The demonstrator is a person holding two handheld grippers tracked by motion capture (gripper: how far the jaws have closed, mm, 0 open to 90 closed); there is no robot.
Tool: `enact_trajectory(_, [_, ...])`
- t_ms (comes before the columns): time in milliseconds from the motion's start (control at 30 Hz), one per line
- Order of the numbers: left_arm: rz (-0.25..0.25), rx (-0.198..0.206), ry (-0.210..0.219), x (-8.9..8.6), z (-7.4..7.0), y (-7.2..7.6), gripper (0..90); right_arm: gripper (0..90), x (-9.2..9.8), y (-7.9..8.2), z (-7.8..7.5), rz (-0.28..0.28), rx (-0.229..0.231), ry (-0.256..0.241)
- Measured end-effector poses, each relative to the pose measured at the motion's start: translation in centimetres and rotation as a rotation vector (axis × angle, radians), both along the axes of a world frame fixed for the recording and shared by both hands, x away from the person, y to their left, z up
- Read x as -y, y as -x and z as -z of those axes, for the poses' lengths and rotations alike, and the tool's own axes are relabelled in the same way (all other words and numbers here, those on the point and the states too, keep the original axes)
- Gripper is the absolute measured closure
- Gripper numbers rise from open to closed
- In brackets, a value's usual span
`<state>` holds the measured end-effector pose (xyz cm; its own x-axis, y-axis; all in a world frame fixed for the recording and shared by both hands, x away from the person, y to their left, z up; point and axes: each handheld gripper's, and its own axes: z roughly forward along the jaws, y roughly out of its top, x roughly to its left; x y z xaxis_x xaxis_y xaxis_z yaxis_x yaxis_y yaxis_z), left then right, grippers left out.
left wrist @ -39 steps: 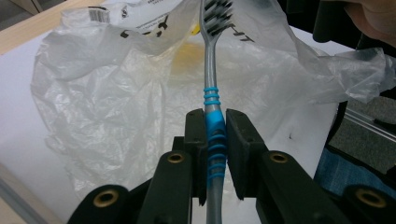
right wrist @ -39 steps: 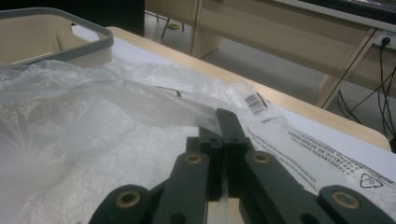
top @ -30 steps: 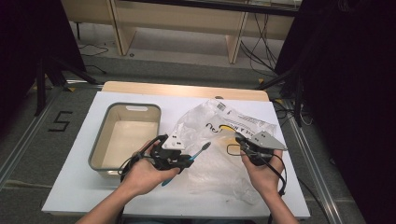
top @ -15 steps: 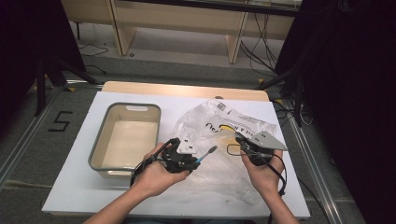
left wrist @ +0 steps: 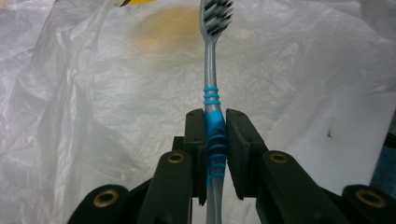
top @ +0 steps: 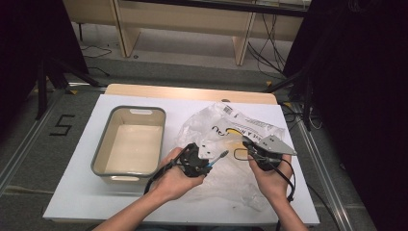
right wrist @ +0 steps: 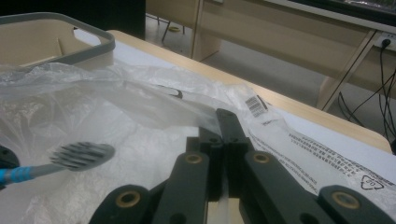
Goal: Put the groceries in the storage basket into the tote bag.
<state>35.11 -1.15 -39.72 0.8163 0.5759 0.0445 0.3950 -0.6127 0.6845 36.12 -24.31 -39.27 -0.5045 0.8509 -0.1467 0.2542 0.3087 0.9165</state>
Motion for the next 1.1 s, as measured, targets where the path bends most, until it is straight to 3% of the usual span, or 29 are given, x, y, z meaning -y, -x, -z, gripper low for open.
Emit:
enact_trajectory(500, [-0.017,0.035,0.003,2.1,1.5,-1.1,78.5,90.0,0.0,-0.1,0.0,-0.004,-0.001,0.002])
enact_trajectory(667, [-0.024,0.041,0.019,2.4,1.8,-1.5,78.5,90.0,0.0,-0.1,0.1,-0.004,-0.003,0.002])
enact_trajectory(900, [-0.041,0.025,0.083,2.7,2.1,-2.0,78.5,90.0,0.1,-0.2,0.1,0.0,-0.004,0.002])
enact_trajectory(1100, [-0.045,0.027,0.073,3.0,2.3,-2.5,78.5,90.0,0.1,-0.2,0.1,-0.001,-0.004,0.003])
